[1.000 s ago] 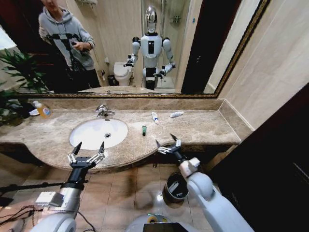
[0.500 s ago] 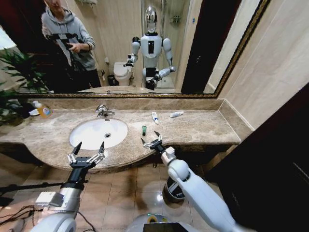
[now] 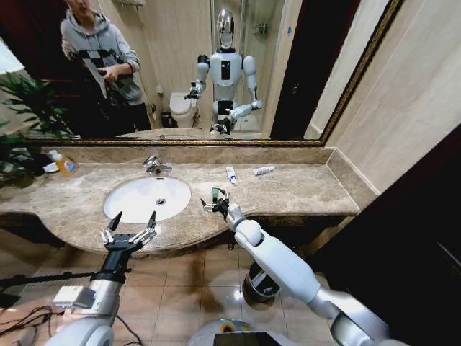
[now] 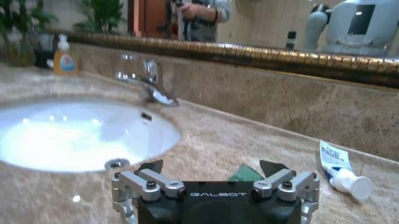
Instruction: Pick up the trash from the sink and place it in the trash bin.
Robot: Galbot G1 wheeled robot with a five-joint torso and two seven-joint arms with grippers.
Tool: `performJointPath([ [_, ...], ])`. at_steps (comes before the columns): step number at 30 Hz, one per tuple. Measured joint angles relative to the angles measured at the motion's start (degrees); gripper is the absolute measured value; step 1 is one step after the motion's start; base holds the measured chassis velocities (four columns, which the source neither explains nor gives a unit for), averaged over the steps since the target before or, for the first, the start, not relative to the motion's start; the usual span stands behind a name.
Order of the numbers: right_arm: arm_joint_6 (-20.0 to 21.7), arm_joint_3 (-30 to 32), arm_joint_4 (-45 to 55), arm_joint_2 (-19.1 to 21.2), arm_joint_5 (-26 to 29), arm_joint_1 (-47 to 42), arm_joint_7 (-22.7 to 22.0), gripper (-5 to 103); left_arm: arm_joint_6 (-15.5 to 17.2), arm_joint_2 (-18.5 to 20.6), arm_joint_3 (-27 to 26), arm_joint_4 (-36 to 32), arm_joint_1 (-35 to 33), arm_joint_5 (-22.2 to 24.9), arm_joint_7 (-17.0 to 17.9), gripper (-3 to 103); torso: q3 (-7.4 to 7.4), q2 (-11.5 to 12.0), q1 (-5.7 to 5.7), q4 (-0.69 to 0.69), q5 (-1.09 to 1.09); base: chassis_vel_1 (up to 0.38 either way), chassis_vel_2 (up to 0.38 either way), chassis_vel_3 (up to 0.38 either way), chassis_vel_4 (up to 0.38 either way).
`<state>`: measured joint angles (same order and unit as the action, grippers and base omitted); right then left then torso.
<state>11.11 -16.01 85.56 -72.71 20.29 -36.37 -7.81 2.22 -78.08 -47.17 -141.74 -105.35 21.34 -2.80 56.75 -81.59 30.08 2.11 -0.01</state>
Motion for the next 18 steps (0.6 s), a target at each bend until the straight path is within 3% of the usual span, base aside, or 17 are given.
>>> performJointPath([
  [7,0.9,-0.6,-2.8,-0.3,0.2,1.2,-0.2,97,0.0,0.0,0.0,0.0,0.0,0.0,0.0,100,0.00,0.0,0.00,0.00,0.01,0.000,0.000,0.000,0.000],
  [17,1.2,0.6,-3.6,-0.5,0.8,1.0,0.0,66,0.0,0.0,0.0,0.0,0.0,0.0,0.0,100,0.00,0.0,0.00,0.00,0.01,0.000,0.000,0.000,0.000],
  [18,1.0,0.8,-3.7,-0.5,0.9,1.0,0.0,56,0.0,0.0,0.0,0.0,0.0,0.0,0.0,100,0.00,0.0,0.00,0.00,0.01,0.000,0.000,0.000,0.000],
])
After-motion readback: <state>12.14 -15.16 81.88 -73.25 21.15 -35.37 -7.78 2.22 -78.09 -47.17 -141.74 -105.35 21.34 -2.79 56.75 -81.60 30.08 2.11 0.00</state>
